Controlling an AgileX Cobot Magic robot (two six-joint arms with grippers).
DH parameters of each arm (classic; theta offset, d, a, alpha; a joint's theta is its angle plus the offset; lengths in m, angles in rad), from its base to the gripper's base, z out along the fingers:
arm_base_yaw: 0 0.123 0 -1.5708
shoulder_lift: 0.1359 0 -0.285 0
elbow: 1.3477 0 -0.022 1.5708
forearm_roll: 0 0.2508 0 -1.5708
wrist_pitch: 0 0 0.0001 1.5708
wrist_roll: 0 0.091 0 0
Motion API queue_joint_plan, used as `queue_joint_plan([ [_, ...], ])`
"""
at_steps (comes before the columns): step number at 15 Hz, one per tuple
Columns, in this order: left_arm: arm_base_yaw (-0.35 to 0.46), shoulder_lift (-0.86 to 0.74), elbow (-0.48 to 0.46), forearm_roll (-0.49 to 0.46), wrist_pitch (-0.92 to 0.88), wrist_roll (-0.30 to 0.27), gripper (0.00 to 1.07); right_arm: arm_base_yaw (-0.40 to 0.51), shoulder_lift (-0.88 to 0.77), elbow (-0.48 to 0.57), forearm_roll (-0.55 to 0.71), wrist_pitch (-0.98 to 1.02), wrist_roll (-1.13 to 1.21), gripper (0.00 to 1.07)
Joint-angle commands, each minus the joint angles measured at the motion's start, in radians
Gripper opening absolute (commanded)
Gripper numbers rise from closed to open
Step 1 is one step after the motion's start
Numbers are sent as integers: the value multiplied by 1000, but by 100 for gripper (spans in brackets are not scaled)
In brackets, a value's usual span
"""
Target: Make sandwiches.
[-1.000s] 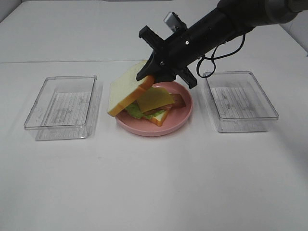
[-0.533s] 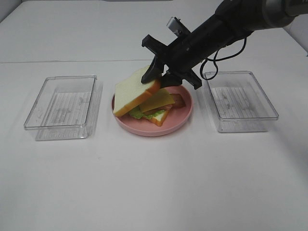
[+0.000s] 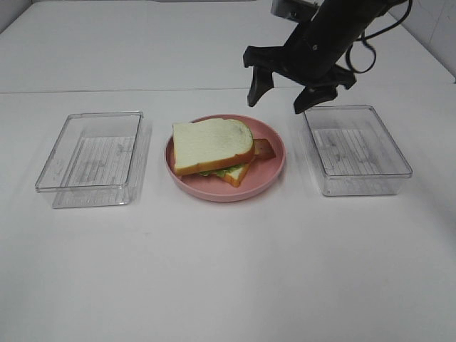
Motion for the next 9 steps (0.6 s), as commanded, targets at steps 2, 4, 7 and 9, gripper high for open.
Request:
queue_joint_plan([
  [2, -3, -10, 2, -1, -10, 1, 55, 0, -111, -6, -171, 158, 19, 76],
  [4, -3, -10, 2, -1, -10, 1, 55, 1, -196, 13, -256, 270, 17, 76],
  [7, -3, -10, 2, -1, -10, 1, 55, 1, -449, 166, -293, 324, 18, 76],
  [9, -3, -10, 2, -1, -10, 1, 55, 1, -576, 258, -274, 326, 18, 76],
])
